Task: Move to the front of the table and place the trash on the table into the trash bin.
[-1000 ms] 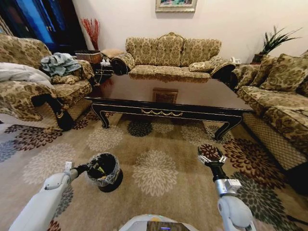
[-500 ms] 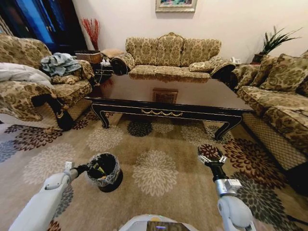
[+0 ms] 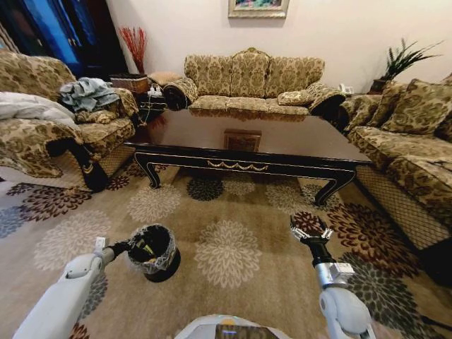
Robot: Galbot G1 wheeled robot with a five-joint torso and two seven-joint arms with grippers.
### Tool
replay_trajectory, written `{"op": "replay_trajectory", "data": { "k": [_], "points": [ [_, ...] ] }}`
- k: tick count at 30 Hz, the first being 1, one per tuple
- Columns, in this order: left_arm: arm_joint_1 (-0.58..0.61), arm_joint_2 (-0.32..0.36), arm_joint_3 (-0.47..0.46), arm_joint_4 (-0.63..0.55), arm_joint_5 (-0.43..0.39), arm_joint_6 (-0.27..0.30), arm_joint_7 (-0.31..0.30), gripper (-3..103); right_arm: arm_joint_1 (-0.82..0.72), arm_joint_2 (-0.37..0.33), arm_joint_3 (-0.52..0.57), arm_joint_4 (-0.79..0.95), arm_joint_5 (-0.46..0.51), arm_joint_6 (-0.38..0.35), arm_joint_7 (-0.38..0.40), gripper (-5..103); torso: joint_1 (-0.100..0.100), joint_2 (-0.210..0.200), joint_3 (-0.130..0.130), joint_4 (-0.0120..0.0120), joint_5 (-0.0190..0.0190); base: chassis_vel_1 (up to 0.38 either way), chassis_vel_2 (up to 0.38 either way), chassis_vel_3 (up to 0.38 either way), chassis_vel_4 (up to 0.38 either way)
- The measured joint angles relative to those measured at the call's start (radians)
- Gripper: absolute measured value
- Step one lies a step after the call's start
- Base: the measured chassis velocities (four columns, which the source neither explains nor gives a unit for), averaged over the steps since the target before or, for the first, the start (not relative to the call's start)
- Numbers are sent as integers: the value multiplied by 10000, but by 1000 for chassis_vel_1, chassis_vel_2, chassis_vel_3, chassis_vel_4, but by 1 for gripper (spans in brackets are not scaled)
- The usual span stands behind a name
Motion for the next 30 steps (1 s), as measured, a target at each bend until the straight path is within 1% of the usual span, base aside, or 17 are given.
{"op": "replay_trajectory", "data": {
  "k": [30],
  "points": [
    [1,0,0,0,0,0,1,19,0,0,0,-1,0,0,0,100,-10,-37,-29,0,0,0,0,0,0]
  ]
}}
